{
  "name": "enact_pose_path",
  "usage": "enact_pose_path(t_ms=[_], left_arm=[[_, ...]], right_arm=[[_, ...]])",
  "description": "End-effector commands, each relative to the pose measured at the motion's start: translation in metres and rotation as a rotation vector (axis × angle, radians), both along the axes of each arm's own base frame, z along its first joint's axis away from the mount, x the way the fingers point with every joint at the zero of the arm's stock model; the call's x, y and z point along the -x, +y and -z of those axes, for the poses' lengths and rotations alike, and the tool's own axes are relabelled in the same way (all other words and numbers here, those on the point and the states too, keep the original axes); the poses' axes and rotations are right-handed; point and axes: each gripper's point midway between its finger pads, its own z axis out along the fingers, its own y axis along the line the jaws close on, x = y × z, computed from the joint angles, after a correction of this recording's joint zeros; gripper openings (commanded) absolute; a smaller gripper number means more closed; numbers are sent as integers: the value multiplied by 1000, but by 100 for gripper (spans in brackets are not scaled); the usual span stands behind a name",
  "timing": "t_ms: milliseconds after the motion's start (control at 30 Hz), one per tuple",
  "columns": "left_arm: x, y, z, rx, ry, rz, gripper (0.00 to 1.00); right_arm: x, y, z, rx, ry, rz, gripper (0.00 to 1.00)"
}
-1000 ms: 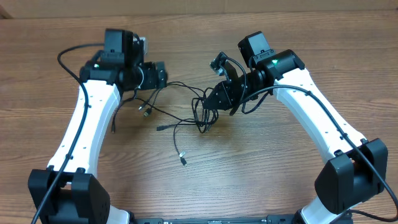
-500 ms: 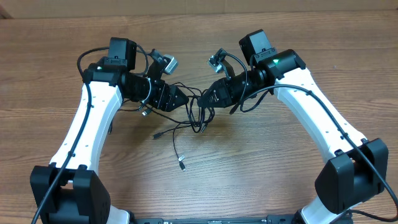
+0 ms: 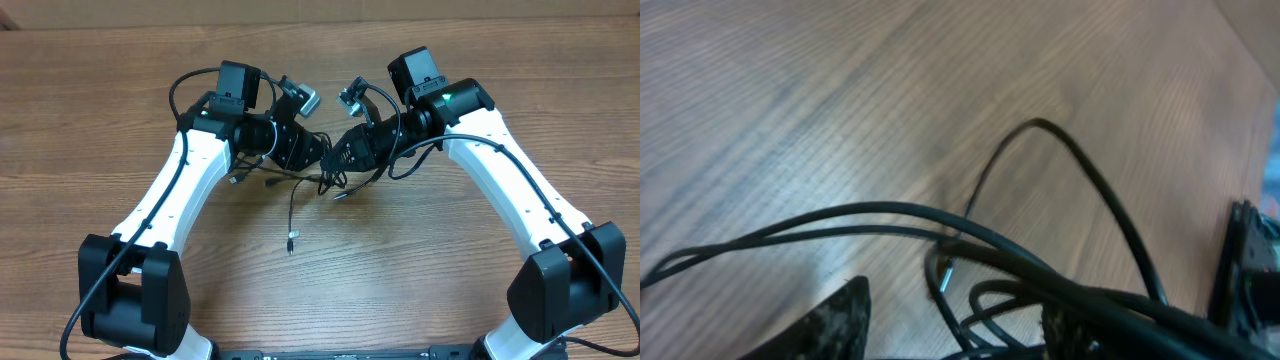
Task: Untangle cables
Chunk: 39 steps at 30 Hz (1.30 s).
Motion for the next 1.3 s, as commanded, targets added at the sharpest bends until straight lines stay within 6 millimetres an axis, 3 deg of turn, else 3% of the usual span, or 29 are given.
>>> enact_pose_path(t_ms=[0, 167, 233, 300, 333, 433, 533, 567, 800, 833, 933, 1033, 1100, 1200, 1267], left_arm=[[-24, 8, 3, -16, 43, -186, 52], [-38, 5, -5, 47, 76, -287, 57], [-39, 2, -7, 87, 149, -359, 72], [-33, -7, -6, 94, 177, -350, 75], [-25, -13, -3, 74, 182, -317, 85], [-17, -6, 4, 27, 166, -259, 100], [-15, -2, -19, 190, 160, -152, 100], [-12, -1, -35, 290, 163, -93, 99], [9, -13, -67, 469, 154, 86, 95], [8, -13, -65, 459, 154, 78, 94], [-5, 2, -33, 293, 176, -66, 86], [-14, 30, 4, 107, 324, -345, 84], [-17, 48, 20, 44, 453, -570, 88], [-21, 50, 17, 62, 467, -603, 87], [-19, 53, 9, 99, 429, -517, 84]], right_arm=[[6, 2, -11, -35, -6, -15, 4], [6, 2, -11, -35, -6, -15, 4], [6, 2, -11, -36, -7, -15, 4], [6, 2, -11, -37, -10, -15, 4], [5, 4, -14, -52, -11, -19, 4], [4, 2, -21, -95, -3, -21, 4], [5, 2, -20, -93, 4, -20, 4], [7, 3, -20, -92, 5, -26, 4], [7, 3, -20, -93, 1, -27, 4], [7, 3, -20, -93, 1, -27, 4], [6, 2, -20, -92, 1, -26, 4], [1, 3, -22, -101, -16, -17, 4], [-8, 10, -36, -169, -15, 1, 4], [-13, 20, -61, -296, -38, -32, 4], [-11, 23, -76, -381, -76, -86, 4]])
